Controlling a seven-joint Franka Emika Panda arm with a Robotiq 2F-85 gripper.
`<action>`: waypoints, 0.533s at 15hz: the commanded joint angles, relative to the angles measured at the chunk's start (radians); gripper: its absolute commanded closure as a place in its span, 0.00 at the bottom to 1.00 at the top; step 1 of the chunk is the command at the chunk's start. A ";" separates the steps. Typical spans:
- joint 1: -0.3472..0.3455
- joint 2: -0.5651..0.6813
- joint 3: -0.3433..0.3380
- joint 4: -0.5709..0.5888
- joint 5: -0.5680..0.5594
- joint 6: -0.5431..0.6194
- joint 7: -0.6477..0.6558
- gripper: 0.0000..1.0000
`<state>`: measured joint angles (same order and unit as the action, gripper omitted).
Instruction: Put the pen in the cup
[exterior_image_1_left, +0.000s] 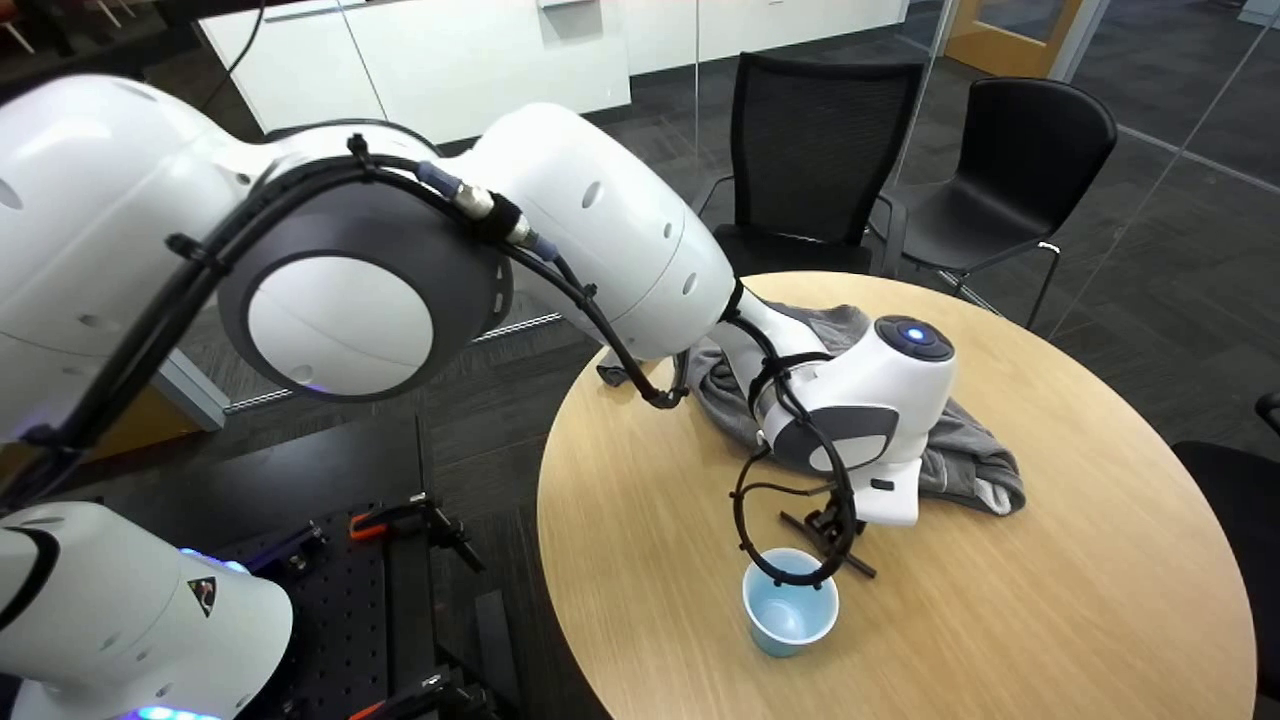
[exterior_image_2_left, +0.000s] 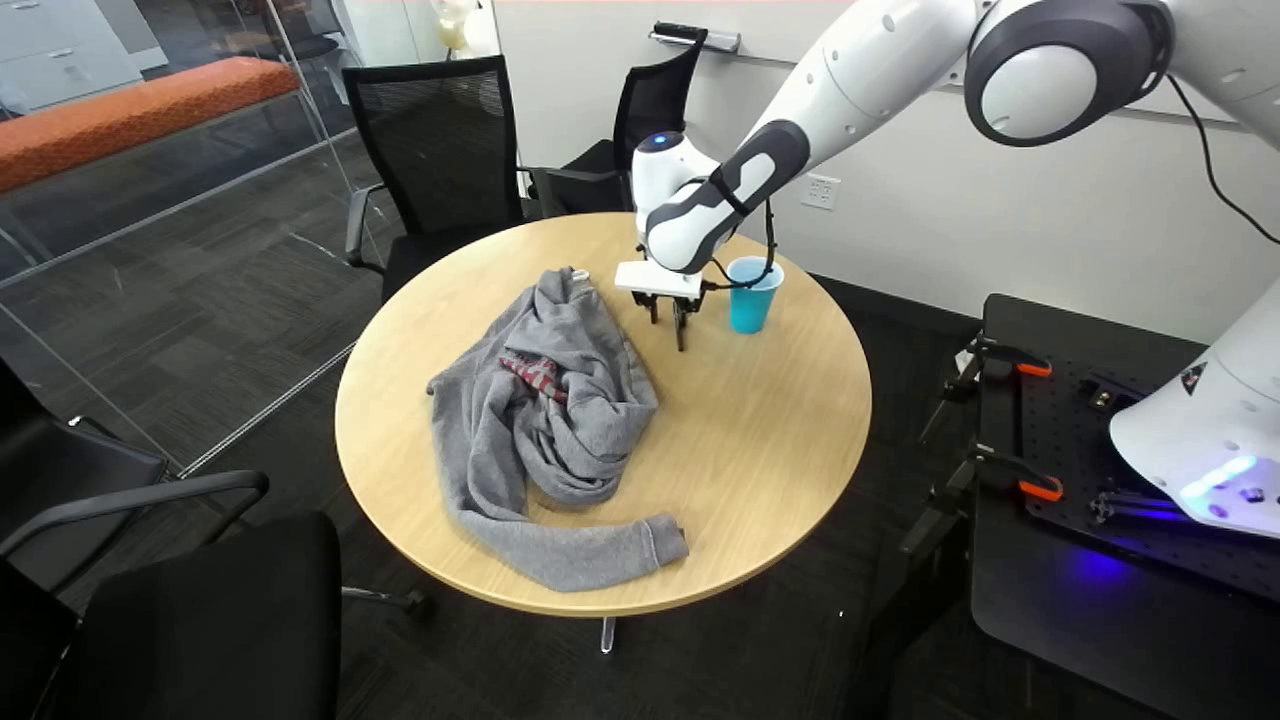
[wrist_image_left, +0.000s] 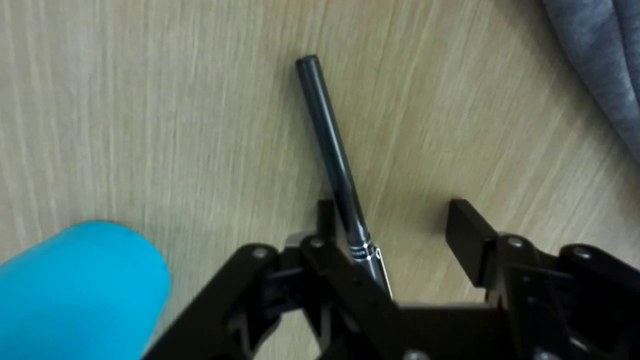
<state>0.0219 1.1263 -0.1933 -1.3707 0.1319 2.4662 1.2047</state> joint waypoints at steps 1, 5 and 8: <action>-0.010 0.018 0.009 0.030 0.016 0.009 0.017 0.71; -0.010 0.014 0.008 0.027 0.017 0.011 0.018 0.99; 0.001 -0.004 0.002 0.006 0.011 0.007 0.023 0.97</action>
<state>0.0214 1.1265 -0.1933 -1.3639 0.1323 2.4662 1.2058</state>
